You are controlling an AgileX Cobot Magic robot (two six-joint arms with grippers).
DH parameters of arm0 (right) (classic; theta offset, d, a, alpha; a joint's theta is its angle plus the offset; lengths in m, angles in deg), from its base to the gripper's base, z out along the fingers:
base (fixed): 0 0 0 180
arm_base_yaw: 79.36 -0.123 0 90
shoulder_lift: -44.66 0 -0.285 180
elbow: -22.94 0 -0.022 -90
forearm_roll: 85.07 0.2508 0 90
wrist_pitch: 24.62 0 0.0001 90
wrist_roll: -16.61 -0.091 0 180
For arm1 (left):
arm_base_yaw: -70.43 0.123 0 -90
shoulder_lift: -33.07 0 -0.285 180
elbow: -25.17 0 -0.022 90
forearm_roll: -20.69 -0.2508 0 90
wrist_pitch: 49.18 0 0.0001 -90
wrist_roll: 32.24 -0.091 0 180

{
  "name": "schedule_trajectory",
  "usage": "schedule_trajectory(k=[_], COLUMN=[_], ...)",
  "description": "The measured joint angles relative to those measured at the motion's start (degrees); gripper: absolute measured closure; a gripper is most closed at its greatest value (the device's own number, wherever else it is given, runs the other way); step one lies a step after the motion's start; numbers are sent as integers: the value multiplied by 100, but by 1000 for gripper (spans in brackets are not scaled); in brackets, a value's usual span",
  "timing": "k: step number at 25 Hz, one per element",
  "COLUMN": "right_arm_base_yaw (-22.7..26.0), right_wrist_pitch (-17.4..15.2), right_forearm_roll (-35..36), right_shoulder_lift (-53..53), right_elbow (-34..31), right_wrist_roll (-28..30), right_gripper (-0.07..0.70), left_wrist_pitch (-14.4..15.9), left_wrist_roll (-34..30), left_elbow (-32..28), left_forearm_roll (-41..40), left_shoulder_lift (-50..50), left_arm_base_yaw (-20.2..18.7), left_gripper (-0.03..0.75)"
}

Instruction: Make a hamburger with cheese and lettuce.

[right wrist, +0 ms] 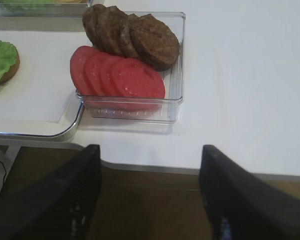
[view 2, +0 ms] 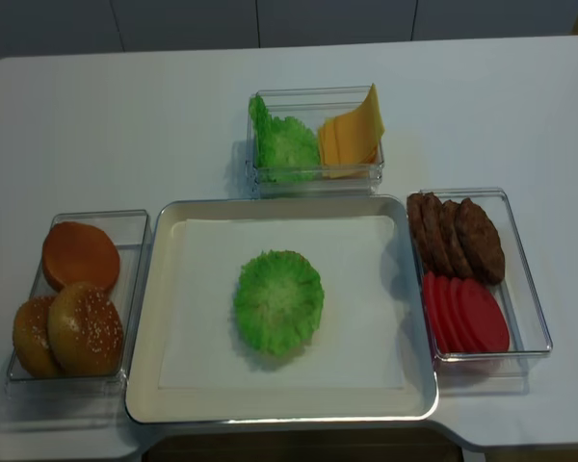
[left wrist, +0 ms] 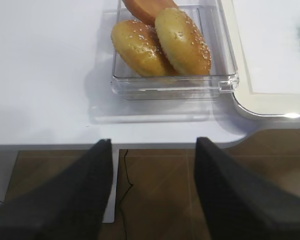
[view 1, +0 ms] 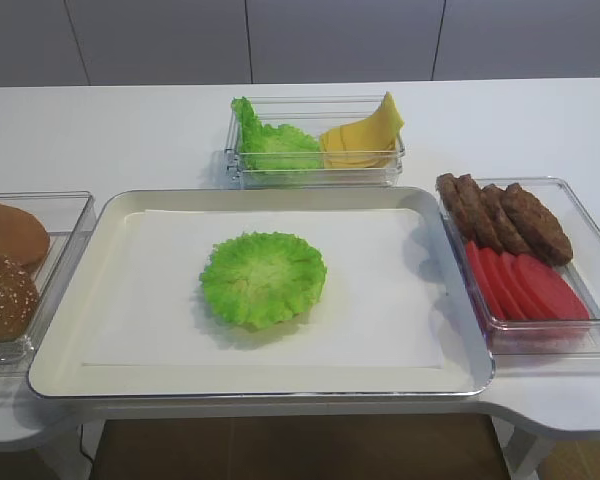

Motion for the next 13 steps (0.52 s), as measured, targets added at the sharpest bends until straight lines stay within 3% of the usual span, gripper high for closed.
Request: schedule_trajectory(k=[13], right_arm_base_yaw=[0], right_wrist_pitch=[0], right_forearm_roll=[34], right_shoulder_lift=[0], right_elbow=[0], right_wrist_roll=[22], right_gripper=[153], left_wrist_pitch=[0], left_wrist_roll=[0], left_elbow=[0], left_forearm_roll=[0], left_shoulder_lift=[0], left_arm_base_yaw=[0], left_gripper=[324])
